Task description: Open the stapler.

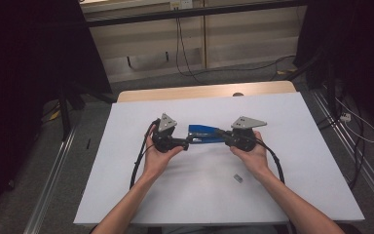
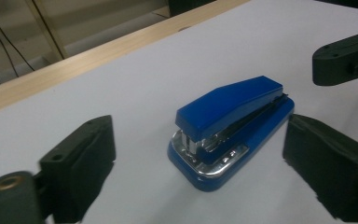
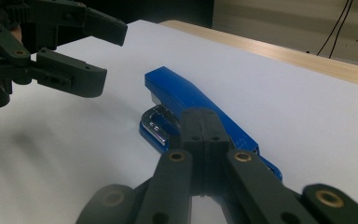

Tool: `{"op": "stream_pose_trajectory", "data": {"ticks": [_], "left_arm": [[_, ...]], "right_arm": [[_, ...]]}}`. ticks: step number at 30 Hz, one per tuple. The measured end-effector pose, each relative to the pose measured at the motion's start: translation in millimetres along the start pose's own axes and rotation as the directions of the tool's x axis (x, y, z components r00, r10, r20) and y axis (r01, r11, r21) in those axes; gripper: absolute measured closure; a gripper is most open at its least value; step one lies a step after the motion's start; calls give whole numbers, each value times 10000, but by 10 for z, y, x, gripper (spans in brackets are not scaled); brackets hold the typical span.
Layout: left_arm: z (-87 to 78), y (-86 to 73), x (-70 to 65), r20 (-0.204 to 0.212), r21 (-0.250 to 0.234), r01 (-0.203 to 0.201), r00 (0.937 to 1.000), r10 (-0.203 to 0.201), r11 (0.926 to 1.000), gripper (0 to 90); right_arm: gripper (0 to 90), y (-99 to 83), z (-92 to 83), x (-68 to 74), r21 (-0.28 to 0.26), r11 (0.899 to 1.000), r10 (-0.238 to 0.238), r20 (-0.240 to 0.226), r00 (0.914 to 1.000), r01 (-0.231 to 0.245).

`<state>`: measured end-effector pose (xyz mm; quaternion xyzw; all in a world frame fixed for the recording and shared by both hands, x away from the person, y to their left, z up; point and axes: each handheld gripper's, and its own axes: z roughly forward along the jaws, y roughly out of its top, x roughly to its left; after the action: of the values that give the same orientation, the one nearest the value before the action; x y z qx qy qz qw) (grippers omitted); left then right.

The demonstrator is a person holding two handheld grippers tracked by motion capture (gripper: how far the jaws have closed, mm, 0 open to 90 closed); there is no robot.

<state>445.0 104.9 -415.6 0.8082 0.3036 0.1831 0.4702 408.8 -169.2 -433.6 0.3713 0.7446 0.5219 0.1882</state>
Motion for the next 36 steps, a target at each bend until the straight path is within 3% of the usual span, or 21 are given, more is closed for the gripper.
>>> {"op": "stream_pose_trajectory", "data": {"ticks": [3, 4, 6, 11, 12, 14, 16, 24, 36], "left_arm": [[-12, -8, 21, -29, 79, 27, 10000, -27, 10000, 151], [-23, -15, 45, 219, 83, 297, 9993, -299, 9995, 252], [-30, -20, 58, 227, 56, 395, 9990, -396, 9992, 385], [-30, -34, 61, 194, 86, 389, 9990, -391, 9992, 490], [-26, -41, 64, 172, 131, 257, 9995, -259, 9996, 556], [-27, -45, 65, 121, 171, 208, 9997, -210, 9996, 584], [-23, -62, 70, 167, 163, 1, 9999, -4, 9999, 679], [-11, -85, 93, 161, 287, 16, 9999, -21, 9996, 891], [116, -145, 79, 139, 826, 182, 9997, -194, 9964, 900]], "right_arm": [[900, -8, 8, 4, 94, 10000, -16, -52, 10000, 16], [900, -15, 19, 5, 104, 9999, 2, -108, 9999, -1], [900, -17, 26, 10, 144, 9999, -37, -120, 9999, 39], [900, -17, 27, 12, 152, 9999, -42, -122, 9999, 44], [900, -20, 30, 16, 181, 9998, -74, -122, 9999, 76], [900, -24, 32, 20, 228, 9997, -119, -117, 9999, 122], [900, -27, 43, 47, 302, 9992, -239, -199, 9995, 245], [900, -51, 97, 113, 518, 9978, -393, -333, 9987, 410], [900, -20, 197, 129, 785, 9965, -256, -588, 9979, 302]]}}
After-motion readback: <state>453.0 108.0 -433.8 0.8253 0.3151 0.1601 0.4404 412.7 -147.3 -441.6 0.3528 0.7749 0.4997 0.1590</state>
